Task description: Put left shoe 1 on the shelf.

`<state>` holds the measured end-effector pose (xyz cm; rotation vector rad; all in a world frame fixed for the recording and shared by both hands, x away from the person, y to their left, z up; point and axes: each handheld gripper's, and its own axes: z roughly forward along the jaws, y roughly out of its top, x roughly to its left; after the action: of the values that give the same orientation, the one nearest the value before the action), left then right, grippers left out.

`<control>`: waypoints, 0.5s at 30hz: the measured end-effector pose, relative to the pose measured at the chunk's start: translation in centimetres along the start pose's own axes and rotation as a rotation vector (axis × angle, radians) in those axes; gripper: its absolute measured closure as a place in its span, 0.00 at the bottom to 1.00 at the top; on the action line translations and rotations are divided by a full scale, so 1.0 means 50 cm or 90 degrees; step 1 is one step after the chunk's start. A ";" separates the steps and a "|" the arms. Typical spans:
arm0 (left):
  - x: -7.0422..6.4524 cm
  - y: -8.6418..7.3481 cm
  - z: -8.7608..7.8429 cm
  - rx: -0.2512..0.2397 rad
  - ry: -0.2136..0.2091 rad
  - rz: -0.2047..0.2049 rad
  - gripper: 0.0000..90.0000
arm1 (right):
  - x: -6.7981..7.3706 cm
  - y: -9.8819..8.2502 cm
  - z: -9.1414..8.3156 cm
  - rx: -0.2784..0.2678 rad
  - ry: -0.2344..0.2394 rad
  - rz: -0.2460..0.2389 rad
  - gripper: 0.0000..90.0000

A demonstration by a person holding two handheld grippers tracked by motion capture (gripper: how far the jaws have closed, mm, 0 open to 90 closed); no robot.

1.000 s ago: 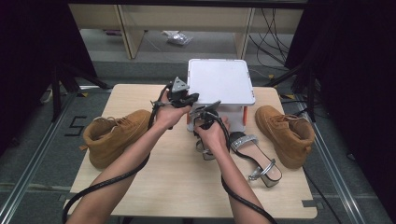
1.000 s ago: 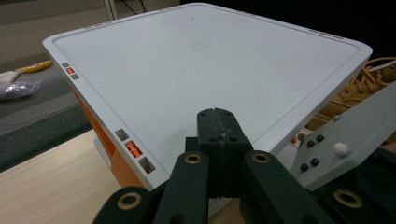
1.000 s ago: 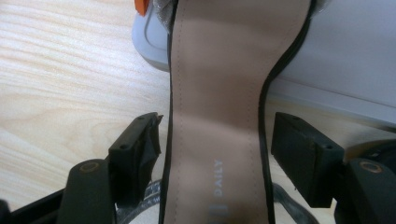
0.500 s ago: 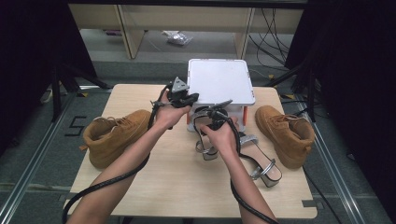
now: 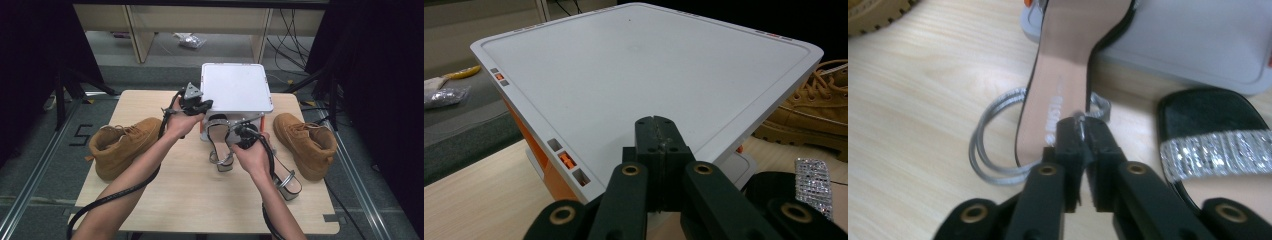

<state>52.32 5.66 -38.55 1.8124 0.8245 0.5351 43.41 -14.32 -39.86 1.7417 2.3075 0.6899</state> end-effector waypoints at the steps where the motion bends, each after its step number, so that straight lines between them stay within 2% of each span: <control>1: 0.000 0.000 0.000 -0.001 0.000 0.000 1.00 | -0.001 -0.005 -0.001 0.005 0.002 -0.004 0.99; 4: 0.000 0.000 0.000 -0.001 0.000 0.001 1.00 | -0.005 -0.032 0.001 0.019 0.002 -0.006 1.00; 6: 0.000 0.000 0.000 0.000 0.000 0.003 1.00 | -0.007 -0.038 0.003 0.022 0.000 -0.012 1.00; 7: 0.000 0.000 0.000 0.000 0.000 0.003 1.00 | -0.013 -0.056 0.006 0.029 0.014 -0.020 1.00; 11: 0.000 0.000 0.000 0.000 0.000 0.003 1.00 | -0.014 -0.078 0.013 0.033 0.016 -0.025 1.00; 15: 0.000 0.000 0.000 -0.001 -0.001 0.002 1.00 | -0.009 -0.099 0.032 0.054 0.023 -0.029 1.00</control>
<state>52.33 5.66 -38.55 1.8135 0.8201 0.5369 39.90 -15.36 -43.58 1.7203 2.4266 0.6293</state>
